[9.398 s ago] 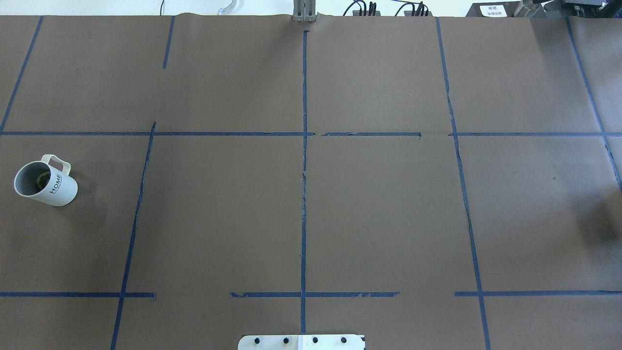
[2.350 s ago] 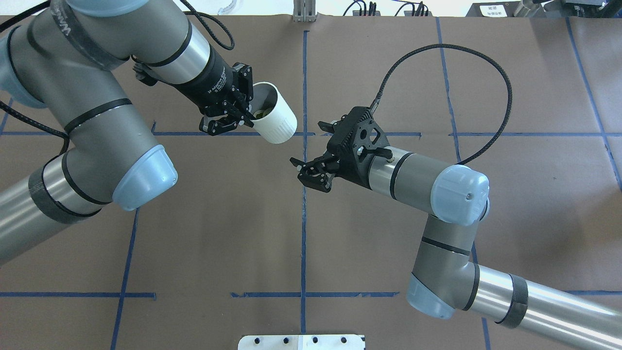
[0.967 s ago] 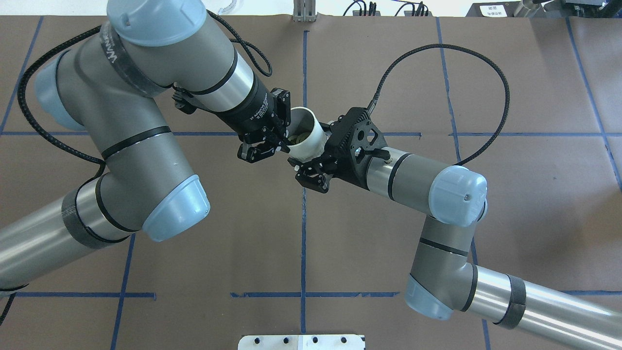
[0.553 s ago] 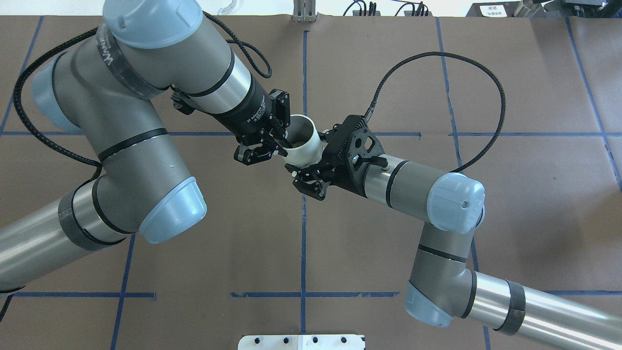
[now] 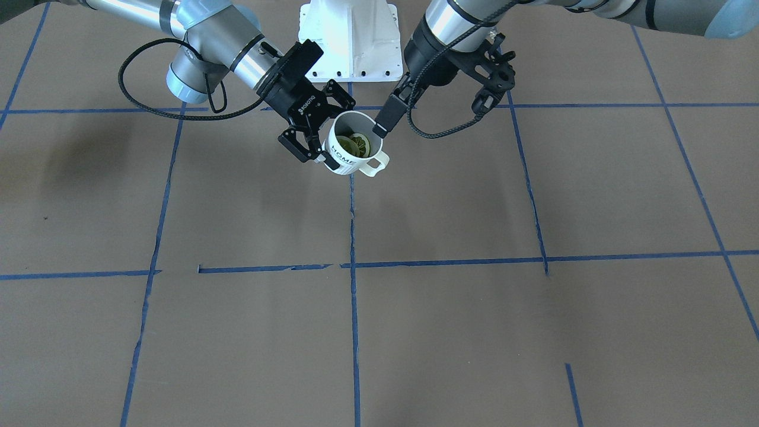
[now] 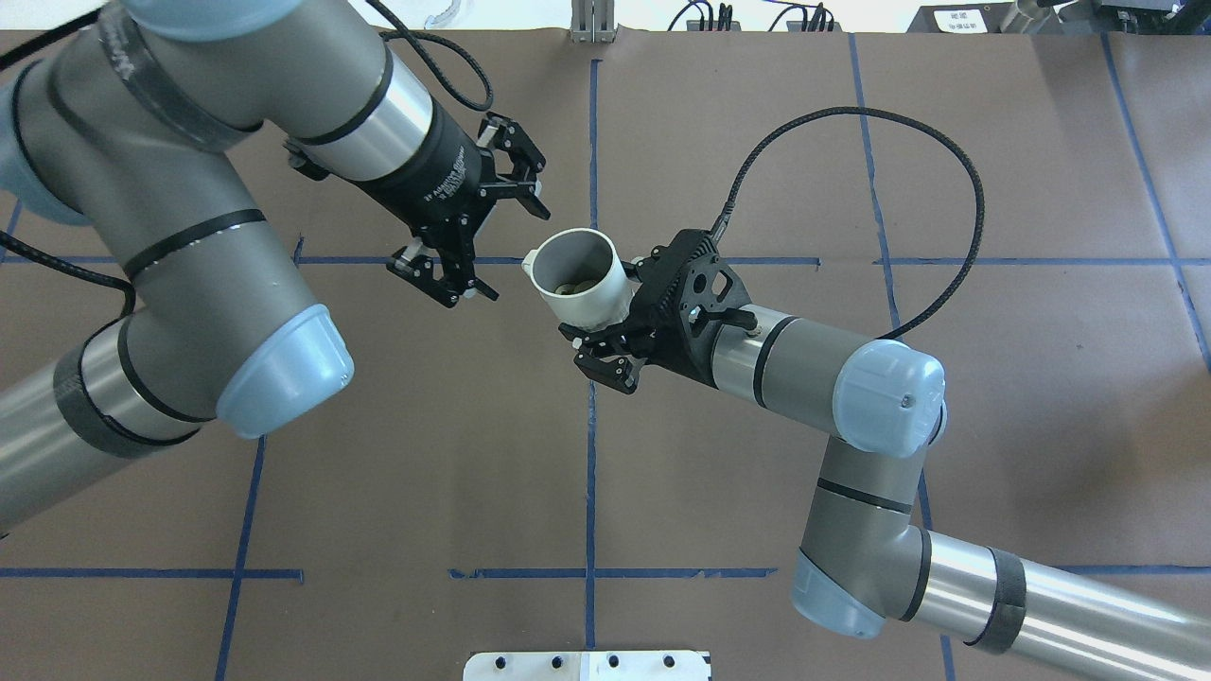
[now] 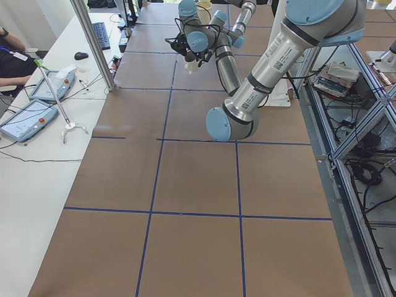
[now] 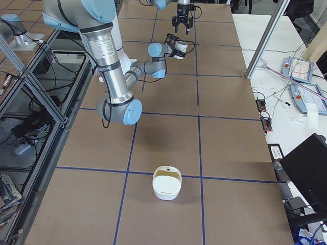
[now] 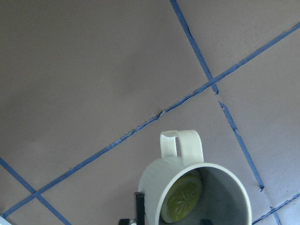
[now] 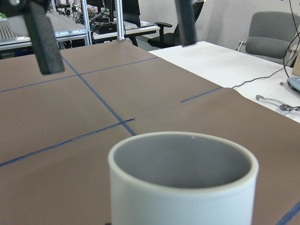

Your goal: Left arm hands cup to right arm to dump lemon

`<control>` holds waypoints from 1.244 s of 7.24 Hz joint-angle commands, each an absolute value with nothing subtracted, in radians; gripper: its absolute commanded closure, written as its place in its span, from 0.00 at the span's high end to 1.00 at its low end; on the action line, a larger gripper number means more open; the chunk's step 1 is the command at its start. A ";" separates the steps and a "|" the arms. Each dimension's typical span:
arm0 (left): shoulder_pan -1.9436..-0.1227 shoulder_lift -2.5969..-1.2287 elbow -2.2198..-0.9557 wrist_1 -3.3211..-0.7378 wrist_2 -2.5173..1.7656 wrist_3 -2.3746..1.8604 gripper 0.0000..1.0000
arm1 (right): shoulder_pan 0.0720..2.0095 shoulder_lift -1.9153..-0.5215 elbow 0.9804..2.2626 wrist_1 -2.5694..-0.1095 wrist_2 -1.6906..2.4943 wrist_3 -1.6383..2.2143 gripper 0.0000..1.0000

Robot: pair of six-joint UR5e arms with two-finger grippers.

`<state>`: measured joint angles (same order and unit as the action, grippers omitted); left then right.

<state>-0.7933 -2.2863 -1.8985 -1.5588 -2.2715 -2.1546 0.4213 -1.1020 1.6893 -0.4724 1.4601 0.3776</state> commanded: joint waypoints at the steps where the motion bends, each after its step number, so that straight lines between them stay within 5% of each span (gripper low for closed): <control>1: -0.828 -2.145 -1.947 -1.557 -2.313 -1.936 1.00 | 0.437 -1.100 1.690 -0.479 1.459 0.382 0.21; 3: -0.825 -2.064 -1.944 -1.531 -2.301 -1.634 1.00 | 0.494 -1.118 1.683 -0.488 1.462 0.450 0.03; 9: -0.931 -1.826 -1.960 -1.427 -2.249 -0.778 1.00 | 0.692 -1.552 1.865 -0.424 1.483 0.670 0.02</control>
